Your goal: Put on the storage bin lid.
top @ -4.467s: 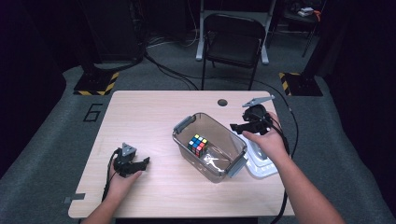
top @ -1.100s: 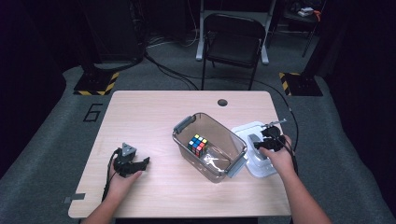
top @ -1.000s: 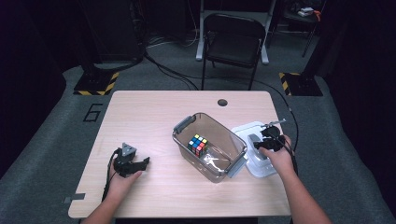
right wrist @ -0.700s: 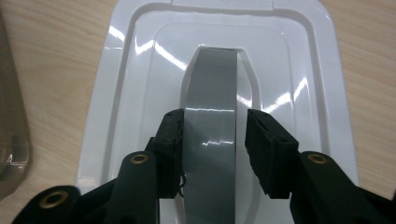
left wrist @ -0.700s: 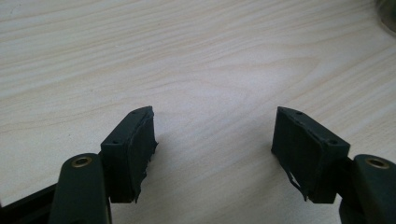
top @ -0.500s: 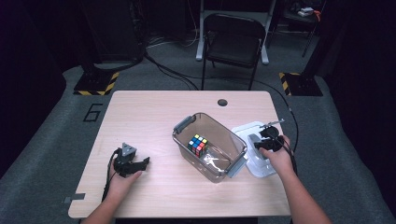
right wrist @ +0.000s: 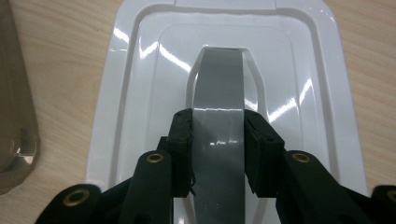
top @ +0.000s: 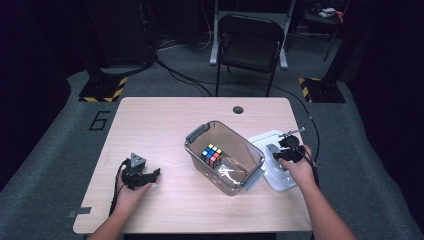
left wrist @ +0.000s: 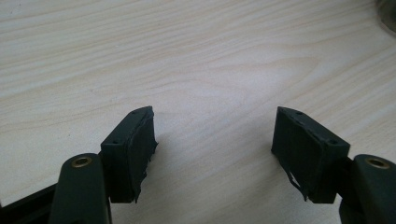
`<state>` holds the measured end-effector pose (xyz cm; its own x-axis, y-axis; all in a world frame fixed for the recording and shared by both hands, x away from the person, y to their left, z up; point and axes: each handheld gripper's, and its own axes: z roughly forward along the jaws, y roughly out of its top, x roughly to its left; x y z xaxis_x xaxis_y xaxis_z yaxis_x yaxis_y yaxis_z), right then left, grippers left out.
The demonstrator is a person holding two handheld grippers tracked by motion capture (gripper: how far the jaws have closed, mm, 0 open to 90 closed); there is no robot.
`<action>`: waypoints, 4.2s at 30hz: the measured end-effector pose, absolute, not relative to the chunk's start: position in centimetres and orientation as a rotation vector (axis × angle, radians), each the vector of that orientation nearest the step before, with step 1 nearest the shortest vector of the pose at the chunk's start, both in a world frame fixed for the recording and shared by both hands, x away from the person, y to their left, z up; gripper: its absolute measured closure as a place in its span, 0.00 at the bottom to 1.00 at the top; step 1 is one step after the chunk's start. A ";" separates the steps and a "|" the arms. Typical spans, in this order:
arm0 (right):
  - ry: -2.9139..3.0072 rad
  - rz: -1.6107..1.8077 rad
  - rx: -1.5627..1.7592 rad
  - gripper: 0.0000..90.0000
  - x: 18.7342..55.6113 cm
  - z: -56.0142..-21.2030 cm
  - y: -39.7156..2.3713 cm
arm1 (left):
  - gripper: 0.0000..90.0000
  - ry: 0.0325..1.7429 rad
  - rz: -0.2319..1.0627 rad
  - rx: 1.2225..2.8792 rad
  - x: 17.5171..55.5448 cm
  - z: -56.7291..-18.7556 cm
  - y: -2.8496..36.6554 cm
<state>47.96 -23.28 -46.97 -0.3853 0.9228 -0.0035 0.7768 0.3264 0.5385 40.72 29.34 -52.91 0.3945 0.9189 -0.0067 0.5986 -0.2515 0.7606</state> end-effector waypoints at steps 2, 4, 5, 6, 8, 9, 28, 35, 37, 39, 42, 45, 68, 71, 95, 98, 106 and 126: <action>2.290 0.664 1.520 0.74 47.9 -46.8 -23.3 | 0.33 1.296 0.590 1.963 40.7 -52.9 29.3; 2.290 0.671 1.516 0.74 48.0 -46.7 -23.3 | 0.33 1.296 0.590 1.962 40.7 -52.9 29.3; 2.290 0.665 1.517 0.74 47.9 -46.5 -23.3 | 0.33 1.296 0.590 1.961 40.7 -52.9 29.3; 2.290 0.673 1.513 0.74 47.9 -46.4 -23.3 | 0.33 1.296 0.590 1.962 40.7 -52.9 29.3; 2.288 0.677 1.505 0.74 47.9 -46.0 -23.3 | 0.33 1.296 0.590 1.963 40.7 -52.9 29.3; 2.288 0.677 1.499 0.74 47.9 -45.9 -23.2 | 0.33 1.297 0.590 1.961 40.7 -52.9 29.3; 2.283 0.693 1.442 0.74 47.6 -42.1 -23.1 | 0.33 1.296 0.590 1.961 40.7 -52.9 29.3; 2.285 0.706 1.421 0.74 47.6 -40.6 -23.1 | 0.33 1.297 0.588 1.961 40.7 -52.9 29.3; 2.286 0.713 1.421 0.74 47.6 -40.2 -23.0 | 0.33 1.295 0.586 1.963 40.7 -52.9 29.4; 2.287 0.714 1.418 0.74 47.6 -39.8 -23.0 | 0.33 1.296 0.583 1.965 40.6 -52.9 29.4; 2.282 0.716 1.414 0.74 47.7 -39.1 -22.9 | 0.33 1.296 0.584 1.966 40.6 -52.9 29.4; 2.283 0.734 1.391 0.74 47.6 -38.5 -22.9 | 0.33 1.296 0.584 1.966 40.6 -52.9 29.4; 2.297 0.753 1.341 0.74 47.0 -35.5 -22.4 | 0.33 1.296 0.584 1.965 40.6 -52.9 29.4; 2.294 0.755 1.339 0.75 47.0 -35.2 -22.4 | 0.33 1.296 0.584 1.966 40.6 -52.9 29.4; 2.326 0.776 1.264 0.75 46.6 -33.4 -20.4 | 0.33 1.296 0.584 1.966 40.6 -52.9 29.4; 2.339 0.781 1.245 0.75 46.6 -33.3 -19.7 | 0.33 1.296 0.584 1.965 40.6 -52.9 29.4; 2.392 0.799 1.187 0.75 46.3 -33.0 -17.5 | 0.33 1.296 0.584 1.966 40.6 -52.9 29.4; 2.472 0.846 1.098 0.75 46.1 -33.6 -12.6 | 0.33 1.296 0.584 1.966 40.6 -52.9 29.4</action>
